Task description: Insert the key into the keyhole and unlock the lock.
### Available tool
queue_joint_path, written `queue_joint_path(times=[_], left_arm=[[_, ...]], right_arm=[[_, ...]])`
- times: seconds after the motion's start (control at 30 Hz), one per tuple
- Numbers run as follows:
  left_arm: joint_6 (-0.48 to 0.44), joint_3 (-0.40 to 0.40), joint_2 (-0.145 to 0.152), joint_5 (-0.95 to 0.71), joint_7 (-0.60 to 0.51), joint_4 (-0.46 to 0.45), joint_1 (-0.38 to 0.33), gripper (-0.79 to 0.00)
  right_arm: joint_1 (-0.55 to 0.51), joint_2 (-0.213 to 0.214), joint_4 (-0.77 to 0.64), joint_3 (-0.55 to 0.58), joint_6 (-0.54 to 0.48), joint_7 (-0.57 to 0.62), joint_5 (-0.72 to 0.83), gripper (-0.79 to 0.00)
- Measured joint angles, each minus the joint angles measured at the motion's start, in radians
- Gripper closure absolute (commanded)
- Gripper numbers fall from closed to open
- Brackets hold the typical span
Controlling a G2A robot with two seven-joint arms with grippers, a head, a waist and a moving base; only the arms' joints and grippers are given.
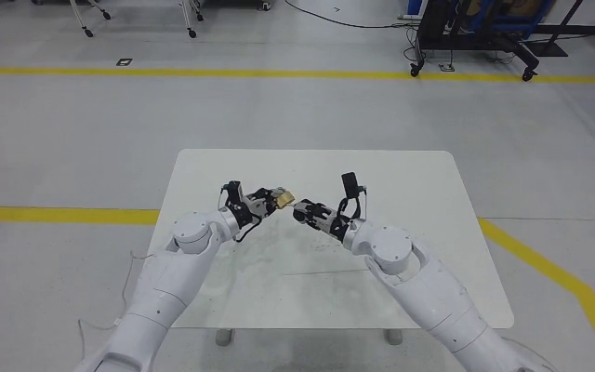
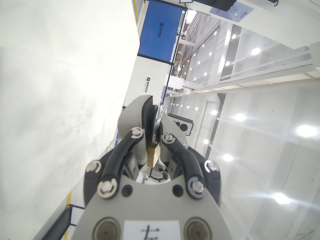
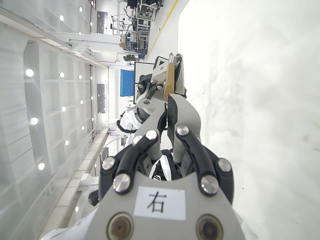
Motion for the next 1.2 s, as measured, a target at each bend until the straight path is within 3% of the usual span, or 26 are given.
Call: queue_joint_path(times=[0.5, 1.2], left_arm=[[-0.009, -0.027, -0.008, -0.047, 0.061, -0.013, 0.018, 0.000], [0.021, -0.030, -0.017, -0.051, 0.049, -0.005, 0.015, 0.000]], right_arm=[[-0.009, -0.022, 0.005, -0.002, -0.022, -0.075, 0.007, 0.000], [0.003, -0.062, 0.029, -0.051, -0.034, -0.168, -0.060, 0.000]])
